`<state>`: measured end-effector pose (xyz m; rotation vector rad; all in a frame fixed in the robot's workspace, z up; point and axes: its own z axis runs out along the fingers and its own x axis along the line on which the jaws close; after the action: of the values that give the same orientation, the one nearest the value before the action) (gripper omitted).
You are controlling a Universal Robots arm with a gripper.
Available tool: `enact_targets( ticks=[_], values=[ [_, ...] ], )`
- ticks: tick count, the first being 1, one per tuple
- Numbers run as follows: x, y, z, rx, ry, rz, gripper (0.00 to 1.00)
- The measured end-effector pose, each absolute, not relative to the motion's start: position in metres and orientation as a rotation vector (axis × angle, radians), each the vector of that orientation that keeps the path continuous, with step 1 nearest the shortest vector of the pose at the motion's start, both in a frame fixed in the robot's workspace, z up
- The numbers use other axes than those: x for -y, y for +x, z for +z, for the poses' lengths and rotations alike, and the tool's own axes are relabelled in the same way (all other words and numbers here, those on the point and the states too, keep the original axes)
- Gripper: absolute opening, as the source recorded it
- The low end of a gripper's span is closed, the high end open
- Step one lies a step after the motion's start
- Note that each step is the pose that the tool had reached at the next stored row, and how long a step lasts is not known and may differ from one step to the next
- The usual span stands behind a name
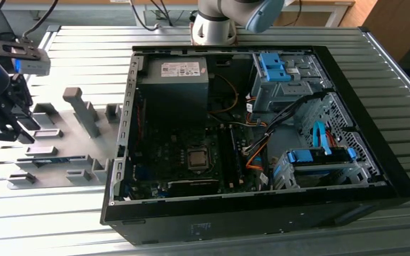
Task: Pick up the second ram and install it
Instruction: 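Pick up the second ram and move it above second insertion slot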
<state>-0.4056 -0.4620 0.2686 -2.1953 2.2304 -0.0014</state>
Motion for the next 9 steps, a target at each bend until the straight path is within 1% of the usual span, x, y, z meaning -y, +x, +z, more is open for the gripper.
enact_targets(
  ticks=[9],
  values=[
    [0.4622,-0.4071,0.262,-2.231,-2.195,-0.001,0.37]
  ],
)
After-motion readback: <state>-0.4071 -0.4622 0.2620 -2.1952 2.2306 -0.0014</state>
